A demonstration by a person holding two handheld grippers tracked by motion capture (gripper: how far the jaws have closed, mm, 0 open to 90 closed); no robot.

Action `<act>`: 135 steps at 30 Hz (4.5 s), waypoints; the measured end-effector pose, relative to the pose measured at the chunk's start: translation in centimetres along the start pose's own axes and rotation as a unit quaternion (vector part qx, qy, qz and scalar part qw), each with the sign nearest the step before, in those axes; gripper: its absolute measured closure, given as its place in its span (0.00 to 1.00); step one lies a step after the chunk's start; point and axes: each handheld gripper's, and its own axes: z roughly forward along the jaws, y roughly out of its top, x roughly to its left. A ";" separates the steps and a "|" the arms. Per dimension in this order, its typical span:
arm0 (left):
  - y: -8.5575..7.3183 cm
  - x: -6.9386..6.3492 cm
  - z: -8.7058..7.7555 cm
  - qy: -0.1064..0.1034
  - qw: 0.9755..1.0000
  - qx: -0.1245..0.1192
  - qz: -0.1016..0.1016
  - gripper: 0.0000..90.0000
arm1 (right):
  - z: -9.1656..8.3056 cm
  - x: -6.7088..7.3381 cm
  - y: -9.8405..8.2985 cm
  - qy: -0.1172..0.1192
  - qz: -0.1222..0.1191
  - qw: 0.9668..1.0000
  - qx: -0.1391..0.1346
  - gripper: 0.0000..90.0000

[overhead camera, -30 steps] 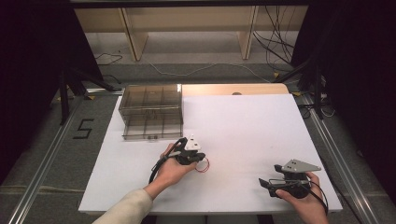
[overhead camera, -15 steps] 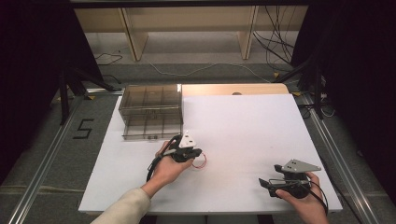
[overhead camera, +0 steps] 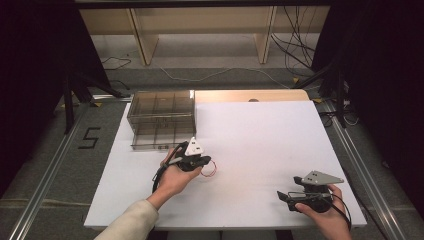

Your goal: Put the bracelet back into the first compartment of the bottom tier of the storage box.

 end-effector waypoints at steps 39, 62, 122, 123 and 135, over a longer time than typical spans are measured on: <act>-0.4 3.0 -2.9 0.051 0.998 -0.012 -0.017 1.00 | -0.1 0.0 0.0 -0.001 0.006 1.000 -0.003 0.20; -0.9 4.8 -4.3 0.081 0.996 -0.015 -0.036 1.00 | -0.1 0.0 0.0 0.000 0.004 1.000 0.000 0.20; -2.2 8.9 -6.7 0.132 0.989 -0.008 -0.070 1.00 | -0.1 0.0 0.0 -0.001 0.002 1.000 0.002 0.20; -2.2 9.0 -6.8 0.133 0.989 -0.007 -0.071 1.00 | 0.0 0.0 0.0 -0.001 0.002 1.000 0.002 0.20; -2.4 9.8 -7.0 0.141 0.987 -0.005 -0.079 1.00 | 0.0 0.0 0.0 0.000 0.004 1.000 0.000 0.20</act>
